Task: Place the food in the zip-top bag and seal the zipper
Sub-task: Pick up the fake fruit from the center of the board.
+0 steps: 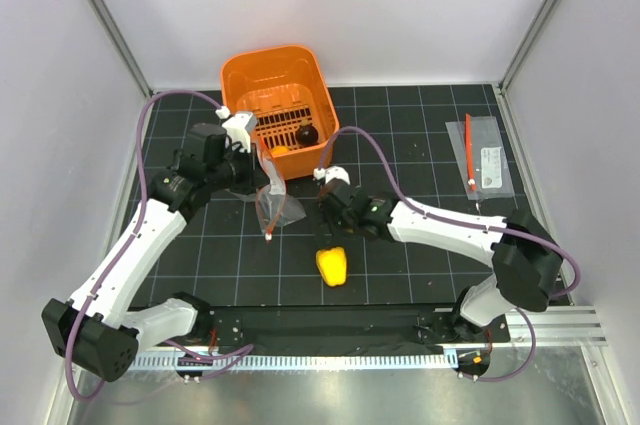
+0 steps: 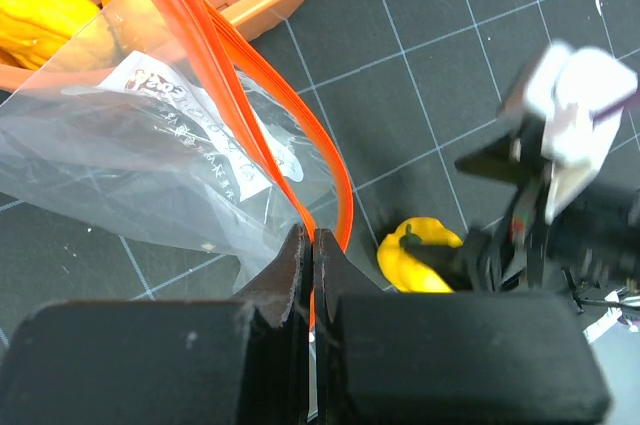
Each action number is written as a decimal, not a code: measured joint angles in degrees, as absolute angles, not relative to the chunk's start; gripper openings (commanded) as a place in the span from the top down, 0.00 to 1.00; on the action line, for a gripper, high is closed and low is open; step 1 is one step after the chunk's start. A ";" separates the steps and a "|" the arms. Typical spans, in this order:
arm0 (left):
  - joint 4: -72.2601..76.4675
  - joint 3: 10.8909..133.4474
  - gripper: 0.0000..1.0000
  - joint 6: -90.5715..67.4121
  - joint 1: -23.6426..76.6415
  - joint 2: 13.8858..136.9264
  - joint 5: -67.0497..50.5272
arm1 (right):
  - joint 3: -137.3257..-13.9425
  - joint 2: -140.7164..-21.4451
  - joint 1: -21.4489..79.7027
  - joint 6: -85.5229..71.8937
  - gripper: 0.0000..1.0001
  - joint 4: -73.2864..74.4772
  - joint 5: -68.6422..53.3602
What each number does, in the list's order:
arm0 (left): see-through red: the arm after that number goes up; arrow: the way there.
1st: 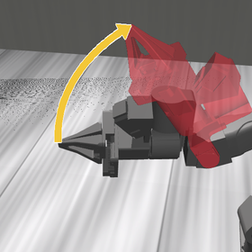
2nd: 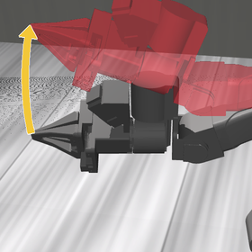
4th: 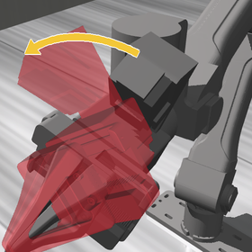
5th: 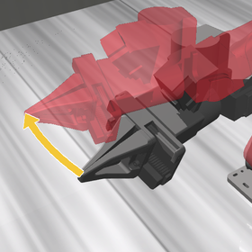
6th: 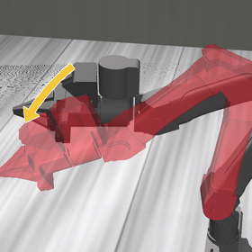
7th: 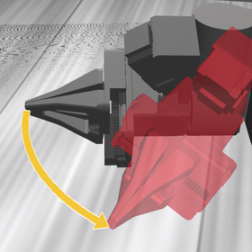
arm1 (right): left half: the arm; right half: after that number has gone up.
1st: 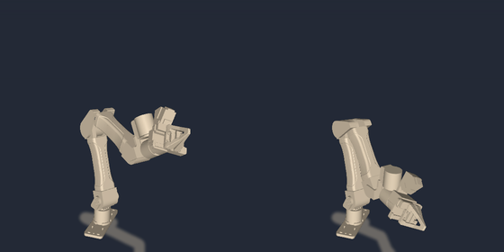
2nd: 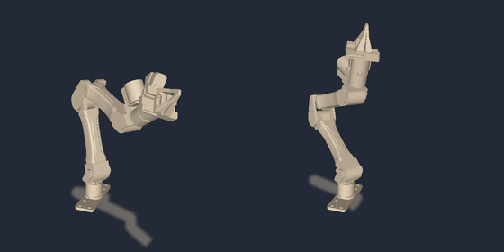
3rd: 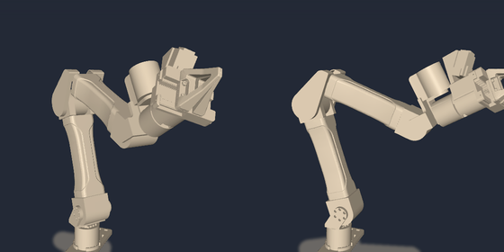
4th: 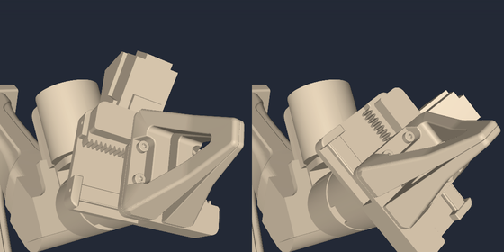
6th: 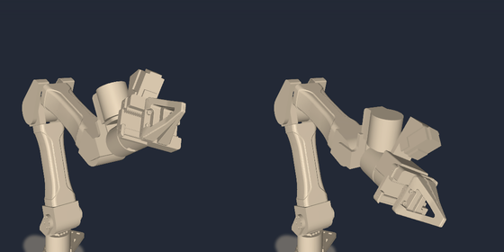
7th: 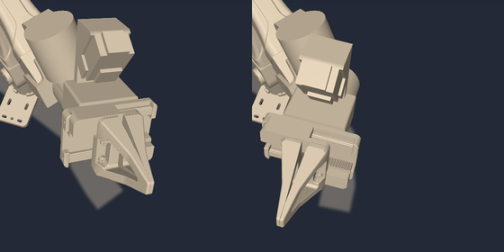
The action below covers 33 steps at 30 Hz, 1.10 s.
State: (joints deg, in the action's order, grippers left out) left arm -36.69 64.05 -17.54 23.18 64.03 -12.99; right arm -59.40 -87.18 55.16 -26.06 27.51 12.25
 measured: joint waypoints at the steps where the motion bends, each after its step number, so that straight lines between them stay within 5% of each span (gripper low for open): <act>1: -36.69 64.05 1.00 -17.54 23.16 64.03 -12.97 | -59.72 -87.26 56.18 -26.11 0.00 28.23 12.91; 33: -37.12 64.05 1.00 -17.58 23.16 64.01 -12.38 | -51.94 -81.97 74.41 -37.36 0.04 33.93 24.99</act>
State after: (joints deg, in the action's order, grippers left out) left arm -37.12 64.05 -17.58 23.16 64.01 -12.38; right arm -51.94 -81.97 74.41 -37.36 33.93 24.99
